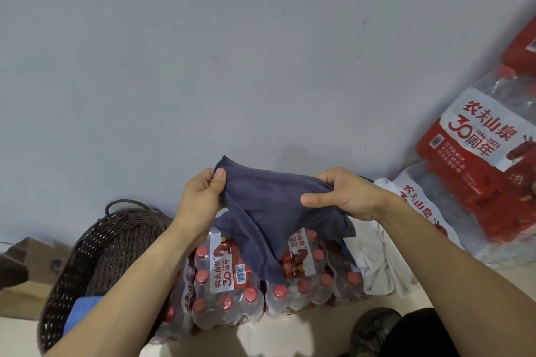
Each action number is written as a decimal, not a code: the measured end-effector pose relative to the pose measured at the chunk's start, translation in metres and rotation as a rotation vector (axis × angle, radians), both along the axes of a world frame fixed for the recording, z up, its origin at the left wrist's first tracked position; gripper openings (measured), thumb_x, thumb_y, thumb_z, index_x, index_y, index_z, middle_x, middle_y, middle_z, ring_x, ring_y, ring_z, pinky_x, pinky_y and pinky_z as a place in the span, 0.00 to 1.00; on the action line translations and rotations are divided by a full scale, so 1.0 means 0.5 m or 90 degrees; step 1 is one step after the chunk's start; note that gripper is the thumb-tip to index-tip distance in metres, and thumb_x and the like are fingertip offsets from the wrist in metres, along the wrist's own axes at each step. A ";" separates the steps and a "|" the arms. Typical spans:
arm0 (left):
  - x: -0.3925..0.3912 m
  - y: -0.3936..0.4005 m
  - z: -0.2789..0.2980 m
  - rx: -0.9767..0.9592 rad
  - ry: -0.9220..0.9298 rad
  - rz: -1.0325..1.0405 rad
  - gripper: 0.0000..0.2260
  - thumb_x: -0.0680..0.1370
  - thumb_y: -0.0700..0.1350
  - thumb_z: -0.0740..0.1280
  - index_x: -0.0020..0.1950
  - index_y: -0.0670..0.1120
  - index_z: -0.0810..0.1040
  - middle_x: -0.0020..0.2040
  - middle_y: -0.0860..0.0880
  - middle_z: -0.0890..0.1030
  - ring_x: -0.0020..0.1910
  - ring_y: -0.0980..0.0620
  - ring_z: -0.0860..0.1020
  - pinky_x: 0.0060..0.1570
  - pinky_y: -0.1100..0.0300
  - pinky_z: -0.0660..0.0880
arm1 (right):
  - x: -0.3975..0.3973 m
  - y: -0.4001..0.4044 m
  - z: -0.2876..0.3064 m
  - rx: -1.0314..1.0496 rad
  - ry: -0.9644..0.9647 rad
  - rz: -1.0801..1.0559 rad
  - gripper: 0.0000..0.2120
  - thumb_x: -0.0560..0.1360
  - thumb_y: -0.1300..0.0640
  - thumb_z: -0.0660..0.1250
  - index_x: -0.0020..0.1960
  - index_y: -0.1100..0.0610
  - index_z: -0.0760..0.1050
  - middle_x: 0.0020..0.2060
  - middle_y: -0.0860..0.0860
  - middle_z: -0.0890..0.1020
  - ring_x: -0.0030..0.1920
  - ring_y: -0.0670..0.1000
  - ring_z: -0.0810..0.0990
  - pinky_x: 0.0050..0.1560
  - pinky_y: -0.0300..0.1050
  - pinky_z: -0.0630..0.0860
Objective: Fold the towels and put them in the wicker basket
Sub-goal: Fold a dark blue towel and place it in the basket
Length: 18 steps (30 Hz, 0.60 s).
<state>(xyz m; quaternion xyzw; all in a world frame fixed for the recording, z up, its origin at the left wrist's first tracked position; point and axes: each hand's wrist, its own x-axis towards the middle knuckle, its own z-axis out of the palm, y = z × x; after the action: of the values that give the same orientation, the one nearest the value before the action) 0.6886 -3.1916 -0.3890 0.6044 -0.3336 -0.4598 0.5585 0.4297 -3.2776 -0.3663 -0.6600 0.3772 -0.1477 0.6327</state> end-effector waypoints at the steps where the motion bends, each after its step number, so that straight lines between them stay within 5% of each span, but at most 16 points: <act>1: -0.003 0.000 0.000 0.000 0.031 -0.010 0.14 0.83 0.47 0.60 0.50 0.37 0.77 0.40 0.42 0.82 0.40 0.47 0.80 0.44 0.53 0.79 | -0.006 0.000 0.003 -0.007 -0.013 0.000 0.13 0.68 0.50 0.78 0.45 0.58 0.84 0.44 0.57 0.86 0.46 0.54 0.85 0.44 0.43 0.79; 6: -0.010 -0.002 0.004 0.007 0.124 -0.002 0.11 0.82 0.48 0.62 0.45 0.43 0.77 0.39 0.45 0.81 0.37 0.50 0.78 0.39 0.57 0.77 | -0.021 -0.004 0.010 -0.011 -0.052 -0.023 0.15 0.66 0.51 0.80 0.48 0.59 0.84 0.45 0.57 0.86 0.46 0.54 0.85 0.43 0.44 0.79; 12: -0.024 0.002 0.018 -0.051 -0.010 -0.011 0.12 0.83 0.48 0.61 0.49 0.40 0.77 0.40 0.41 0.80 0.40 0.46 0.77 0.43 0.52 0.74 | -0.007 -0.002 0.022 0.011 -0.067 -0.047 0.18 0.72 0.47 0.72 0.49 0.62 0.83 0.45 0.60 0.85 0.46 0.55 0.84 0.47 0.47 0.79; 15: -0.037 0.010 0.027 -0.077 -0.013 -0.061 0.13 0.82 0.46 0.61 0.51 0.35 0.75 0.40 0.37 0.79 0.40 0.44 0.76 0.43 0.51 0.72 | 0.010 0.010 0.027 -0.080 0.032 -0.068 0.23 0.66 0.37 0.76 0.51 0.53 0.82 0.48 0.50 0.86 0.50 0.47 0.84 0.49 0.42 0.78; 18: -0.065 0.022 0.033 -0.092 0.015 -0.152 0.12 0.81 0.45 0.61 0.48 0.37 0.76 0.37 0.41 0.78 0.36 0.47 0.75 0.36 0.58 0.72 | 0.043 0.041 0.021 -0.160 0.087 0.007 0.33 0.64 0.38 0.77 0.65 0.38 0.70 0.61 0.41 0.77 0.60 0.38 0.77 0.54 0.34 0.75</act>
<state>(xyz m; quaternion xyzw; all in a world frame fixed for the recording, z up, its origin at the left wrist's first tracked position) 0.6559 -3.1806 -0.3726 0.5133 -0.4291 -0.5046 0.5458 0.4512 -3.2570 -0.3556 -0.7444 0.3945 -0.1452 0.5188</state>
